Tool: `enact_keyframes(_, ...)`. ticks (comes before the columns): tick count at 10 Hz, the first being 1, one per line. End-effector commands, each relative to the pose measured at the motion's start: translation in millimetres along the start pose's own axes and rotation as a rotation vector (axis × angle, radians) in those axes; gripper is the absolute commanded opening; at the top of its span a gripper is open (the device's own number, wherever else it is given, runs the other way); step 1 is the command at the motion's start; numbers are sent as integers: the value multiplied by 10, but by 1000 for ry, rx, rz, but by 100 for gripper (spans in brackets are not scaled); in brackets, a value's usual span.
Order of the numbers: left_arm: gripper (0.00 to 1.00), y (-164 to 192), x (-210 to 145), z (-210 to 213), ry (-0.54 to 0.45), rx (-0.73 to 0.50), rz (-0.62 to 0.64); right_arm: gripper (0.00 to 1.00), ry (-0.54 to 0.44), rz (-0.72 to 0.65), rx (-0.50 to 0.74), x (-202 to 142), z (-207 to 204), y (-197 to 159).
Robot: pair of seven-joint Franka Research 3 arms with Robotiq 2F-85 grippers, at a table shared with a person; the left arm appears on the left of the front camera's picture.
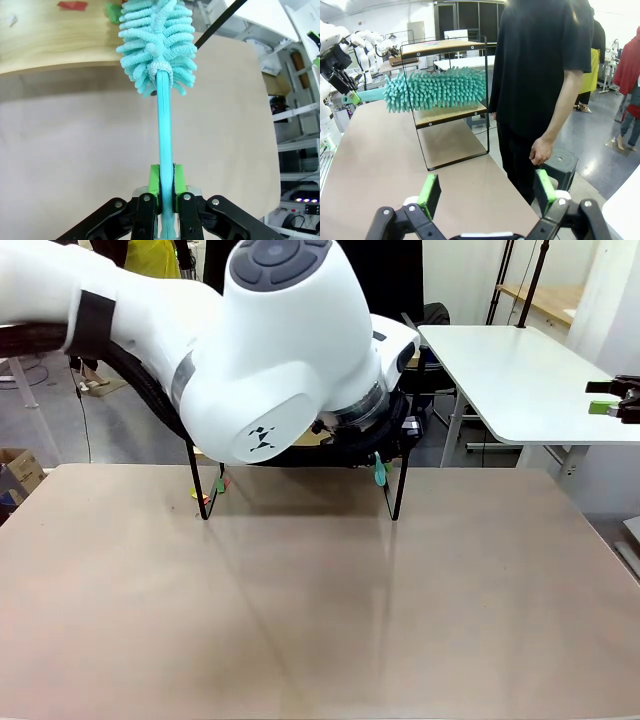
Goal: Clean the shelf.
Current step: Clean the specific section of the Shelf indicated by the human with the Duster.
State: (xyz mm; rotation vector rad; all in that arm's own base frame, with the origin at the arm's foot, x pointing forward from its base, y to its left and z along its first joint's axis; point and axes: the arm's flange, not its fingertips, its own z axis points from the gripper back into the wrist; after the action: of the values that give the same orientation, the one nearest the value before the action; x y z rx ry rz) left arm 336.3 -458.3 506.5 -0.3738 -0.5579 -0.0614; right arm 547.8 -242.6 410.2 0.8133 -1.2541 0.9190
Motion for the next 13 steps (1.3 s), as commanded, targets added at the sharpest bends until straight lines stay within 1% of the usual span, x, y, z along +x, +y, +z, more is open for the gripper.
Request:
enact_keyframes(1, 13, -166, 29, -197, -16, 29, 30, 100, -2, 7, 2, 41, -18, 13)
enact_keyframes(4, 13, -183, -59, -356, 39, 31, 26, 100, -2, 7, 2, 41, -18, 13)
enact_keyframes(6, 13, -196, -80, -430, 55, 31, 34, 100, -2, 7, 2, 41, -18, 13)
enact_keyframes(7, 13, -202, -55, -416, 75, 46, 36, 100, -2, 7, 2, 41, -18, 13)
enact_keyframes(8, 13, -35, -98, -332, 66, 21, 0, 100, -2, 7, 2, 41, -18, 13)
enact_keyframes(10, 13, -53, -87, -368, 80, 23, 5, 100, -2, 7, 2, 41, -18, 13)
enact_keyframes(11, 13, 22, -24, -279, 67, 67, 18, 100, -2, 7, 2, 41, -18, 13)
enact_keyframes(13, 13, 164, 69, -165, 67, 102, 46, 100, -2, 7, 2, 41, -18, 13)
